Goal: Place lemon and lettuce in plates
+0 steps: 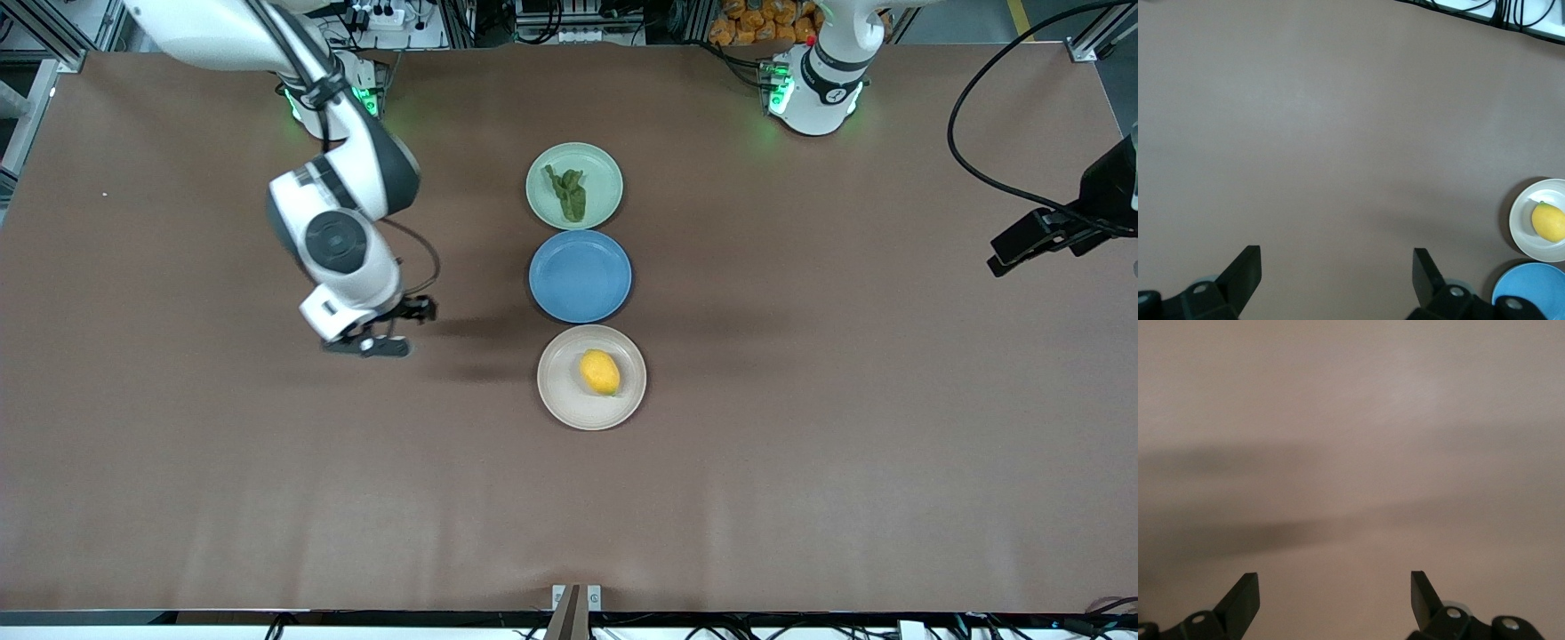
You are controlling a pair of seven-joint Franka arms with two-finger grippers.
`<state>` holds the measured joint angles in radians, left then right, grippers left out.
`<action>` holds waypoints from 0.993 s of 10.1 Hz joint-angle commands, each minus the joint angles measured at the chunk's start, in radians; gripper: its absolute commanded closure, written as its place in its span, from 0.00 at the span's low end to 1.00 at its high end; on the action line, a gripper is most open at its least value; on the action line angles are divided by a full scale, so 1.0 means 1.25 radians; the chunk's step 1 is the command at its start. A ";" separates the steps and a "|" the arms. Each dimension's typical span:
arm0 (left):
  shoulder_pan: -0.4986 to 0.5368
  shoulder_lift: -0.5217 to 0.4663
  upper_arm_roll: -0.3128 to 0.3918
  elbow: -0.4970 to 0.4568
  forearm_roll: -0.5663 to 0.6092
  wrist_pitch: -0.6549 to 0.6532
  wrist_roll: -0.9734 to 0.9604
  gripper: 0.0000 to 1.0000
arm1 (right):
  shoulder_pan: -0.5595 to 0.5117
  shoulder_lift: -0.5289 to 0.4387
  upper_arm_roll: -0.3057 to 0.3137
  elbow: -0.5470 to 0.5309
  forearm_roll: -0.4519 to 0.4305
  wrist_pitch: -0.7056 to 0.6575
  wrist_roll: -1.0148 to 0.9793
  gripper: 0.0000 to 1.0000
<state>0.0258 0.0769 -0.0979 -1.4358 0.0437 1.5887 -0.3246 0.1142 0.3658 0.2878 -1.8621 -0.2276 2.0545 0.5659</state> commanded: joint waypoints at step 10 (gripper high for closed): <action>0.021 -0.006 -0.005 -0.012 -0.009 -0.001 0.115 0.00 | 0.012 -0.140 -0.347 0.243 0.167 -0.232 -0.464 0.00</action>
<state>0.0512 0.0770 -0.1024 -1.4415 0.0437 1.5847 -0.2013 0.1234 0.2124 -0.1321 -1.6093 -0.0419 1.8269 0.0036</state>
